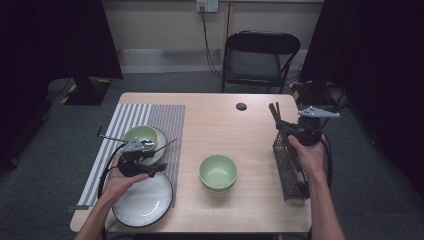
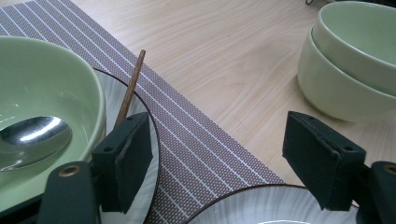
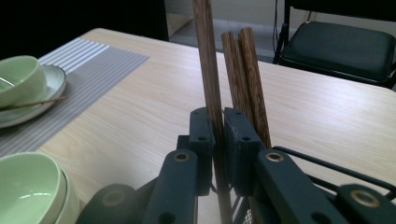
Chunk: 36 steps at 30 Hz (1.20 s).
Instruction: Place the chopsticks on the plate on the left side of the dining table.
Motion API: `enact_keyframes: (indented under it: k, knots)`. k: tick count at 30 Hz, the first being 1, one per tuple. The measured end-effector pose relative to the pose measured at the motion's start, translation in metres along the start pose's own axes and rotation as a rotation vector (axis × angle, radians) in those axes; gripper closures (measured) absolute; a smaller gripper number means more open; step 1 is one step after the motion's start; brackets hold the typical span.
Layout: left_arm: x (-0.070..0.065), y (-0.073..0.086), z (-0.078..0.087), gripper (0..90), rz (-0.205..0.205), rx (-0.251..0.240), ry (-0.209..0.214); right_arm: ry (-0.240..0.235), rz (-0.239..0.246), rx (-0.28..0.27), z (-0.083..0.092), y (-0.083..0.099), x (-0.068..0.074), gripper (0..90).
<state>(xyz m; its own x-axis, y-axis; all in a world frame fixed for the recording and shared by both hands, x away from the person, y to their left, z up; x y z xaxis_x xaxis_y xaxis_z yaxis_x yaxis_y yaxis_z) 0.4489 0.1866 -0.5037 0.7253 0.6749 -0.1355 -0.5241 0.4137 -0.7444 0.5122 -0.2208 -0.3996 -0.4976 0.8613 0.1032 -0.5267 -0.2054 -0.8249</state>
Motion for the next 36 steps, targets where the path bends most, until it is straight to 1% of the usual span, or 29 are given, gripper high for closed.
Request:
enact_keyframes:
  k: [2,4,8,10,14,18,23,25,30,36]
  knots:
    - [0.001,0.0,0.0,23.8,0.0,0.0,-0.006,-0.002,-0.005,-0.017,0.002,-0.002,-0.001,83.1]
    - [0.001,0.0,0.0,23.8,0.0,0.0,-0.006,-0.003,-0.008,-0.02,0.003,-0.003,-0.002,83.2]
    - [0.0,0.0,0.001,23.8,-0.005,-0.002,-0.001,-0.019,-0.014,-0.056,0.01,-0.01,-0.003,84.0]
    - [0.0,0.0,0.0,23.8,-0.001,-0.001,0.003,-0.027,-0.014,-0.074,0.011,-0.014,-0.002,84.0]
    - [0.0,0.0,0.0,23.8,-0.009,0.003,0.0,-0.037,-0.013,-0.102,0.013,-0.02,0.0,83.9]
    - [0.0,0.0,0.0,23.8,-0.002,0.0,0.004,-0.057,-0.008,-0.131,0.015,-0.027,0.003,83.9]
    - [-0.001,0.0,0.0,23.8,-0.009,0.002,0.003,-0.071,0.003,-0.15,0.017,-0.036,0.008,83.9]
    - [-0.001,0.0,0.0,23.8,-0.001,-0.002,0.006,-0.072,0.01,-0.151,0.017,-0.039,0.01,83.9]
    - [-0.002,0.0,-0.001,23.8,-0.004,0.002,0.009,-0.067,0.015,-0.147,0.017,-0.043,0.012,83.9]
    - [-0.003,-0.001,0.0,23.8,-0.007,-0.002,0.013,-0.069,0.029,-0.159,0.02,-0.051,0.015,84.2]
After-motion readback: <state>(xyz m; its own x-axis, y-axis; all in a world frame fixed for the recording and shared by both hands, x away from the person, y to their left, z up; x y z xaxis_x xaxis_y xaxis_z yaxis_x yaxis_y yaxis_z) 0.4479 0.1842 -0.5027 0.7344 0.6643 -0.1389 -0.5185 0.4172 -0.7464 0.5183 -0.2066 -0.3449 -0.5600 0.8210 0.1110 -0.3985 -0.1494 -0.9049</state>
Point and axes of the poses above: each handheld gripper's, and its own axes: z roughly backward along the jaws, y roughly out of its underside, x roughly to its left, the point moved 10 cm from there along -z, roughly forward along the jaws, and after that the axes turned 6 degrees about x, right-handed, at the moved point
